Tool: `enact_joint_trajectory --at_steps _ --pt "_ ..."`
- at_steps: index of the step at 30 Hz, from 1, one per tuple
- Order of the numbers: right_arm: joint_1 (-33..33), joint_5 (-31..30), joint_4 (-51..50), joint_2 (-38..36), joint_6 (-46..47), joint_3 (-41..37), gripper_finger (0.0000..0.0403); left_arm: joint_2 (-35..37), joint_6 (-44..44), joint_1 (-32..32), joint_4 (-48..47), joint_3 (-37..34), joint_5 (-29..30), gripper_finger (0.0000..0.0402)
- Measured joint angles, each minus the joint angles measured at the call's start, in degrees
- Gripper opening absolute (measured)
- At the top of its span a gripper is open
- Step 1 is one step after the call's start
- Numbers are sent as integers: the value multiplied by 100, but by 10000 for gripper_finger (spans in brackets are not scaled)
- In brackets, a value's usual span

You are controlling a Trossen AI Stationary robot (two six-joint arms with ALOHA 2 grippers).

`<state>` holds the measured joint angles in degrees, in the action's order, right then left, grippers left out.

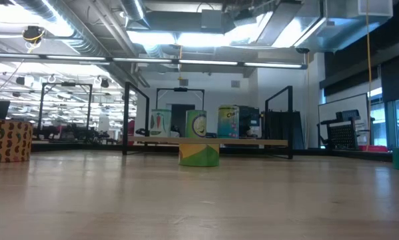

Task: Pick and place cans onto a shelf
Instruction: Put the light blue can on the shelf aligned with the other light blue can

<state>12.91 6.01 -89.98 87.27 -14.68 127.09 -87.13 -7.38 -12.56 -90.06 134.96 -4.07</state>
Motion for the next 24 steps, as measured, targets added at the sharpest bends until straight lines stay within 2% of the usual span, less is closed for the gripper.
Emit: enact_joint_trajectory --at_steps 3,14,19,24 --pt "-96 -236 1 -400 267 -512 9 -32 0 2 2 2 -200 80" --pt "-910 -132 -15 -1796 1577 -2613 9 -148 -4 0 7 4 -208 80" --pt "-1449 268 4 -2126 2011 -3366 9 -227 -12 0 8 1 -206 80" --pt "-1907 957 4 -2291 2425 -4036 9 -300 -17 0 10 2 -203 80"
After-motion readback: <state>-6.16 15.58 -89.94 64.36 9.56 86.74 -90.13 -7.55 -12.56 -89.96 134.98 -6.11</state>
